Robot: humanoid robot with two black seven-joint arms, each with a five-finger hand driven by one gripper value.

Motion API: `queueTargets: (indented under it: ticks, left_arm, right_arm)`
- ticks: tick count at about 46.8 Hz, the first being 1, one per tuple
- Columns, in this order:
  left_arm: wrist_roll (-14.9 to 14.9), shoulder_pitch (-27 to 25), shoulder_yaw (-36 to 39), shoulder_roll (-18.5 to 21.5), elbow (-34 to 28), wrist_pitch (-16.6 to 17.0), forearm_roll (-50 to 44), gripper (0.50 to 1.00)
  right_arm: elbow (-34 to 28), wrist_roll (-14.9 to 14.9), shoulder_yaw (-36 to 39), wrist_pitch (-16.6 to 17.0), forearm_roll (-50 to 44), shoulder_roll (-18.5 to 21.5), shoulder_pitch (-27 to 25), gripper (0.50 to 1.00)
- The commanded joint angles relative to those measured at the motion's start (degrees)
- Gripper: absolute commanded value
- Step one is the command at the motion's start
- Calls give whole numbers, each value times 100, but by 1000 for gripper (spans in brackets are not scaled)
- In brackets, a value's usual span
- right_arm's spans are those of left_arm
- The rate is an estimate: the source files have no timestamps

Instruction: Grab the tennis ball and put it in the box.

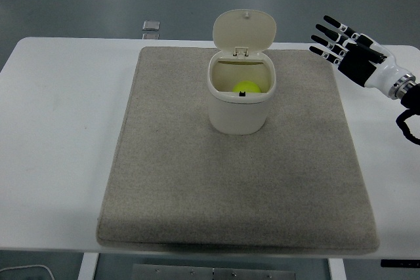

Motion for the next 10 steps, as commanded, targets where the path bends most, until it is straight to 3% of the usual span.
queueTargets:
  ticks: [1,10]
  left_arm:
    - [0,0,0,0,0,-5,3,992]
    - [0,0,0,0,0,3,3,992]
  right_arm:
    - [1,6,0,5,0,6,-11,915]
    - [1,6,0,-12,0,6,-29,915]
